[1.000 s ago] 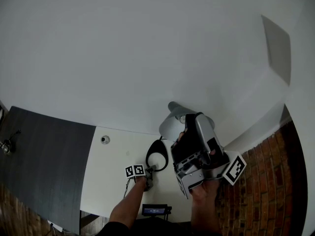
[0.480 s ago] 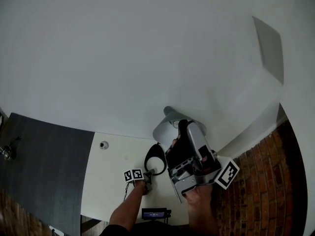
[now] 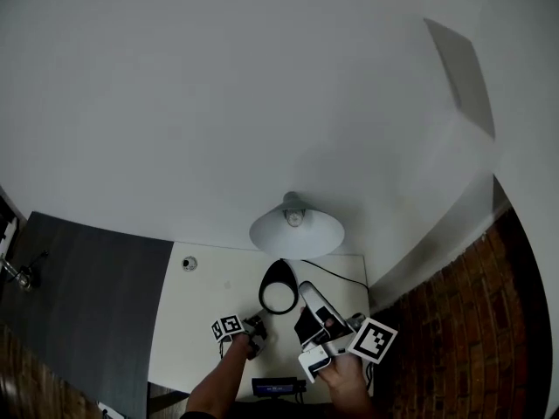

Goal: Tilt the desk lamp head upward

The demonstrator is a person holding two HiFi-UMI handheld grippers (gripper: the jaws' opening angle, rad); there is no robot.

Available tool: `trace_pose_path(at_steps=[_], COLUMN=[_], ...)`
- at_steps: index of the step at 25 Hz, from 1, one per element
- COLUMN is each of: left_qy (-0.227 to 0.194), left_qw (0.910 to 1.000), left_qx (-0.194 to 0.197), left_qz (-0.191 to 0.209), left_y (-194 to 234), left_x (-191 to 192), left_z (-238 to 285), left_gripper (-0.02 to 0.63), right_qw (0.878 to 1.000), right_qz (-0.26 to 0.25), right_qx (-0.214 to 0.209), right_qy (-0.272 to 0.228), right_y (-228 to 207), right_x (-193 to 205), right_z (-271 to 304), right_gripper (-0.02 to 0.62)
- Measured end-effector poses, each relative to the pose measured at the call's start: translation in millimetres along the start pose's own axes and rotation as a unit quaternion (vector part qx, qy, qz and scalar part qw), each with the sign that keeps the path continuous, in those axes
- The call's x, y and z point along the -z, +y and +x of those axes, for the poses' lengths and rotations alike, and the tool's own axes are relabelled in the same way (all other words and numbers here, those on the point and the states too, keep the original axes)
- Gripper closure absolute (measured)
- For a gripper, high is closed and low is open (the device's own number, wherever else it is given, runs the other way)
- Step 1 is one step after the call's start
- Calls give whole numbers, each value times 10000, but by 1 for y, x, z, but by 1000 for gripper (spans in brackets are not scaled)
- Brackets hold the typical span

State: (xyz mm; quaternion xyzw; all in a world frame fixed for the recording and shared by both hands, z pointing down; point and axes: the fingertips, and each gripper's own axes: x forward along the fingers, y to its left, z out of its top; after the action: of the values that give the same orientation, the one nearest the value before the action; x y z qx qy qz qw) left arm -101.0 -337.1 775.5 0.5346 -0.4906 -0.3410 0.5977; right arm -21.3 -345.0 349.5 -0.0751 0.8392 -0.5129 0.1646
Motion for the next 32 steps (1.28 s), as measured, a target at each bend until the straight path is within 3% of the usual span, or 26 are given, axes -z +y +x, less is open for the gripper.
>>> trace_pose_path(at_steps=[3,7,12,18,23,29,32], left_qy=[-58,-257,-537,-675,-348,130,270], left_qw=[9999,9986,9934,9772,9657,9474,9431], left_qx=[-64,151,795,1812,2278,2619,2797], left_qz=[144,429,634,879,1197,1836,1780], left_y=[-2,-36,-108,-184,-230,-260,-264], left_x=[2,-2,-3,3,26,60,80], left_z=[-26,-55,-92,-143,-177,-229,-258], left_gripper=[593,594,592,593,592,592,592], right_qw=[9991,9978,9957,9958,9952,9973,9972], right_qz=[307,570,787,548,454,270,205], right_qx=[158,-117,-324,-408,-337,28,281], right_qy=[-248,-316,-378,-603,-797,-686,-662], right_y=[-26,-27,-28,-20,-9,18,34], right_x=[-9,-14,-14,-9,25,101,140], right_z=[-15,-18,-30,-57,-76,-101,-125], right_gripper=[451,451,451,453,453,453,453])
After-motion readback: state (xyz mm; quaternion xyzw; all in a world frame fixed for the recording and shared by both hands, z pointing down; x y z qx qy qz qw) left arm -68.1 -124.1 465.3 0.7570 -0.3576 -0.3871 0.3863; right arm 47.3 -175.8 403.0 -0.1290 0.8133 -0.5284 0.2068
